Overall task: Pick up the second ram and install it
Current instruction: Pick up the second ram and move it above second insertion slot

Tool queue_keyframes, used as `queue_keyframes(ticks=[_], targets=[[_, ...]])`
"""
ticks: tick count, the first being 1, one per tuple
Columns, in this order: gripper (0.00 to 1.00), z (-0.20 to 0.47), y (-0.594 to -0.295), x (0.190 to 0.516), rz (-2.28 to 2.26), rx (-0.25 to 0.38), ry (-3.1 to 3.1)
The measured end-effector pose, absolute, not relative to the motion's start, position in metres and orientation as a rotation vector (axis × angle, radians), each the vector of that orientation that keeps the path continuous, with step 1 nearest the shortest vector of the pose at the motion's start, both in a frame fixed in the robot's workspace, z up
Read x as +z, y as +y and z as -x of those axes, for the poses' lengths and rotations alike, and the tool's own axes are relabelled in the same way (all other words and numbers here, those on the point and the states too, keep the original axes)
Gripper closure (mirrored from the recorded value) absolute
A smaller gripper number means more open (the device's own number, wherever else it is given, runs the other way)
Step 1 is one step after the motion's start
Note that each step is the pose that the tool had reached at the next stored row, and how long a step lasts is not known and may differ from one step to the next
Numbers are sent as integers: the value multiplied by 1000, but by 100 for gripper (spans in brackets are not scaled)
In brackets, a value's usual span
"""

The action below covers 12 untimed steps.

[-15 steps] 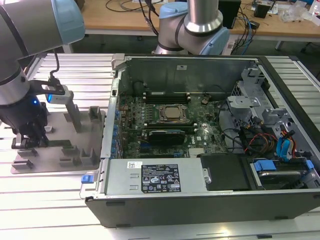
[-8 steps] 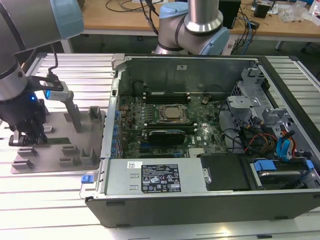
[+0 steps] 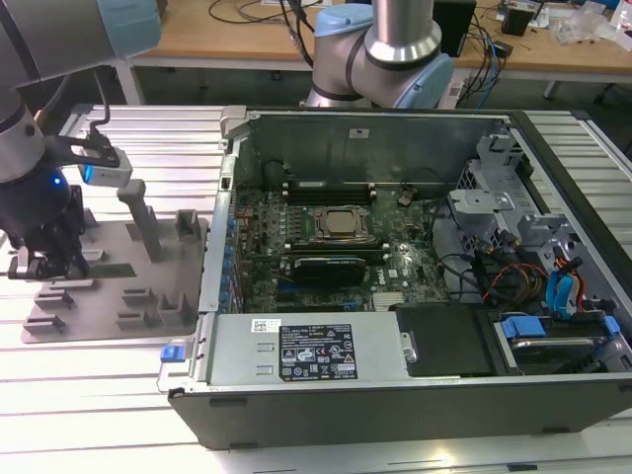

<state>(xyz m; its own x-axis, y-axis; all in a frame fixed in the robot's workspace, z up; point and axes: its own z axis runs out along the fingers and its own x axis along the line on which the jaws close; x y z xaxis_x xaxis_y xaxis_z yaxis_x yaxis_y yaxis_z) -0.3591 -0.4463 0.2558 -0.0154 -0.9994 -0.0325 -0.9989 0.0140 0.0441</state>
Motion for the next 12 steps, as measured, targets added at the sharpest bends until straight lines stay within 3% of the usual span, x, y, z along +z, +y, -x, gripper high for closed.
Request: queue_keyframes(ticks=[12], targets=[[89, 359, -446, 278, -2199, -85, -2231]])
